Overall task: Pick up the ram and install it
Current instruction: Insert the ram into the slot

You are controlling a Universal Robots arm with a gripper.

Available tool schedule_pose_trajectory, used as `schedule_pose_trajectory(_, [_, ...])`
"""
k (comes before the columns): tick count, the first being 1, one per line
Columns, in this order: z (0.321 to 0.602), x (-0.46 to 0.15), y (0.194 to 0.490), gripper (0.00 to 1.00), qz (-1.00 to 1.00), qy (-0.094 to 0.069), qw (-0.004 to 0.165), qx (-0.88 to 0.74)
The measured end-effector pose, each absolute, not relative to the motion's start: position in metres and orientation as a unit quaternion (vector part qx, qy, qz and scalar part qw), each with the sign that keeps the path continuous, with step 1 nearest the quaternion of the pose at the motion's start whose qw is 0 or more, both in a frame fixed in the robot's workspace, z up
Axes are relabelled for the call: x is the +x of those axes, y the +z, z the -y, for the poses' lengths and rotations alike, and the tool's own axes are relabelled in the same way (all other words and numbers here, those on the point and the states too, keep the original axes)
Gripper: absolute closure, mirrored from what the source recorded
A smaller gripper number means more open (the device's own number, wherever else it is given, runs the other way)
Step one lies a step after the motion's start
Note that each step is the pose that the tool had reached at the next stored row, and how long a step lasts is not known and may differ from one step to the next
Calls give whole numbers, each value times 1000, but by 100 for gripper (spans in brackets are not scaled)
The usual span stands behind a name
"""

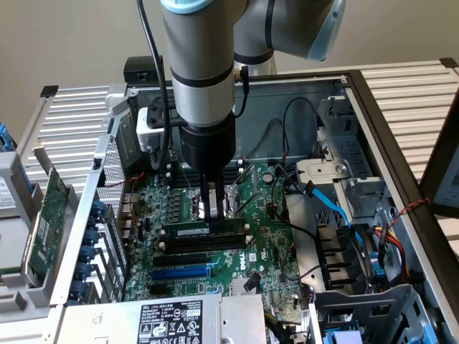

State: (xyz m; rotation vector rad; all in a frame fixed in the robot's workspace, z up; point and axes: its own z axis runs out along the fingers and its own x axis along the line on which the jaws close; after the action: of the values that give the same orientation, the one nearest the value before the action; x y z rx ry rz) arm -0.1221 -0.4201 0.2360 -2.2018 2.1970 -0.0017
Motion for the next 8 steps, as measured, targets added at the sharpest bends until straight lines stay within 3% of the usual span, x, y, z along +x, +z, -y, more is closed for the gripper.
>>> schedule_pose_trajectory(8, [420,-122,235,86,-707,0,16,-707])
